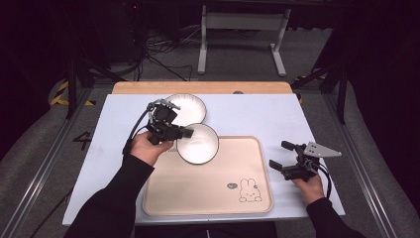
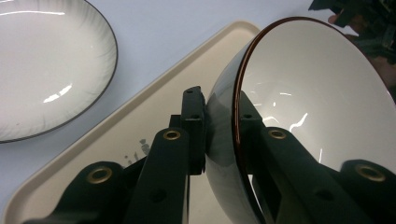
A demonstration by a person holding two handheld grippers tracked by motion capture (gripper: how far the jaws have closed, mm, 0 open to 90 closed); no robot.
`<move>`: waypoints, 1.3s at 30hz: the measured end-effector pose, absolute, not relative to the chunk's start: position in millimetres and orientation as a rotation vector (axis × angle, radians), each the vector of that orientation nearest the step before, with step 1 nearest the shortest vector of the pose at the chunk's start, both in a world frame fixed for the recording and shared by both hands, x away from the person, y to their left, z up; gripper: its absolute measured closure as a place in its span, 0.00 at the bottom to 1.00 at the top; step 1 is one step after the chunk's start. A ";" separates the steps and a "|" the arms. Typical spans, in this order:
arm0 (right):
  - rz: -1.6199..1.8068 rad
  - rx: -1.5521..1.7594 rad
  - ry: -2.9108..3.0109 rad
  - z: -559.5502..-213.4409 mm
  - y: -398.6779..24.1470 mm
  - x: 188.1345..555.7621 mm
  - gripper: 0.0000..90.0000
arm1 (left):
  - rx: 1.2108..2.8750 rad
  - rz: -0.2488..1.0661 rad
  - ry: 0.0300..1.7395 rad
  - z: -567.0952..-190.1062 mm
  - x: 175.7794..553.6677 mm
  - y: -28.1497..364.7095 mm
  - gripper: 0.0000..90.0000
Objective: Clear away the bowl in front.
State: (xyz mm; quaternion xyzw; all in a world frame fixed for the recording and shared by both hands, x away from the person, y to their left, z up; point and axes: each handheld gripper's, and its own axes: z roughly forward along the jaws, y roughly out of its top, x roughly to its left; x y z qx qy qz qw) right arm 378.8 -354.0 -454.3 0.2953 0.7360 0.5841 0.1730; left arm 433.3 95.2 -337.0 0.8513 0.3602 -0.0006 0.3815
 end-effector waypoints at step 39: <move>1.660 0.834 2.089 -454.3 -354.2 378.7 0.02 | 2.404 -0.110 0.794 -392.6 421.7 48.5 0.88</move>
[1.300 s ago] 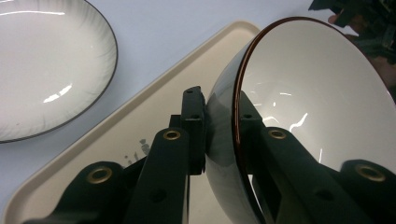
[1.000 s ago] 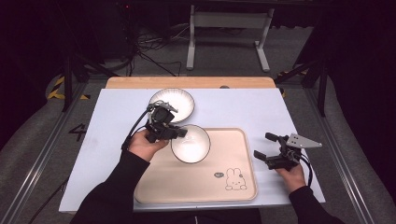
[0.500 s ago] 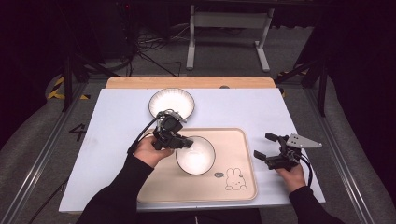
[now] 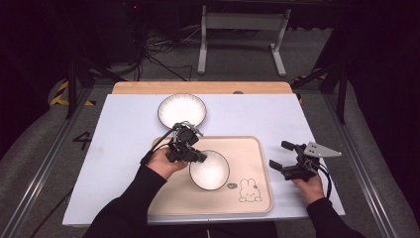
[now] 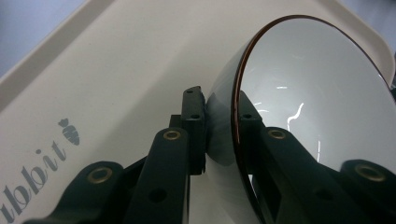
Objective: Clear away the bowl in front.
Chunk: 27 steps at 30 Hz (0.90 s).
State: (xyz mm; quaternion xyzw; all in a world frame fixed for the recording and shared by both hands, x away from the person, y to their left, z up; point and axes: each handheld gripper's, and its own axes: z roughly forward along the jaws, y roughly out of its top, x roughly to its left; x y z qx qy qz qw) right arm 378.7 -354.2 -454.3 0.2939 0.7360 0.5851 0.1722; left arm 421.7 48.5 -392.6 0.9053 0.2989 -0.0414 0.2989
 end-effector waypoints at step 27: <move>1.663 0.831 2.089 -454.4 -354.2 378.5 0.02 | 2.451 -0.071 0.802 -402.4 423.9 42.1 0.89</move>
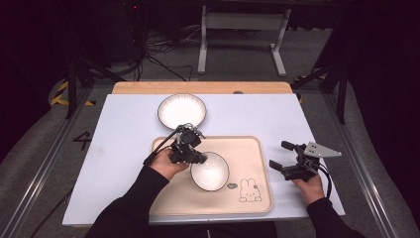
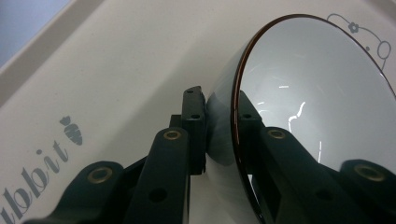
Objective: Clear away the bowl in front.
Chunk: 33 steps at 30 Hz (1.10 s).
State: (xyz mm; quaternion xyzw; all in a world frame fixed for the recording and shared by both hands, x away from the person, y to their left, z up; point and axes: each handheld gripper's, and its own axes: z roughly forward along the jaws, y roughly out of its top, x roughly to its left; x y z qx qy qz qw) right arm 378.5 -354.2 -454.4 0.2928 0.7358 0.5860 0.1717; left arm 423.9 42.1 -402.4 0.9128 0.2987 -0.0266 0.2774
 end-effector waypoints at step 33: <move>1.661 0.829 2.091 -454.3 -354.0 378.5 0.02 | 2.322 -0.107 0.704 -396.4 419.9 59.5 0.23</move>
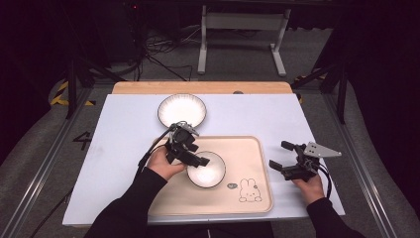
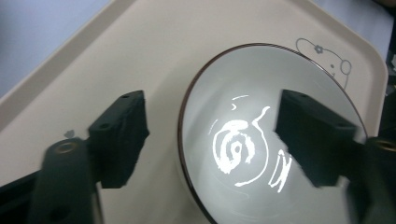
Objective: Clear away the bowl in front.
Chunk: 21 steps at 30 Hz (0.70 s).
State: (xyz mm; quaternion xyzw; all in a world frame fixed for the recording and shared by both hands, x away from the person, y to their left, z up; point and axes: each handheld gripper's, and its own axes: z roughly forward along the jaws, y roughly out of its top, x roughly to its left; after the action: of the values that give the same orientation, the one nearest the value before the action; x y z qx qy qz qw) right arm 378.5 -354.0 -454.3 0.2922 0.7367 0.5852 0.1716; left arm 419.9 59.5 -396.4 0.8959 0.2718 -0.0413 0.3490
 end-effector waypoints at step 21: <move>1.663 0.831 2.089 -454.4 -354.1 378.5 0.02 | 2.117 -0.007 0.628 -385.0 398.2 110.4 0.00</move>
State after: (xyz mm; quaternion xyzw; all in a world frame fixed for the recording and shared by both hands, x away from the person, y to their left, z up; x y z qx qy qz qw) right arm 378.5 -354.1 -454.4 0.2927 0.7359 0.5859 0.1718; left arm 398.2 110.4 -385.0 0.8561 0.2542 -0.0027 0.4500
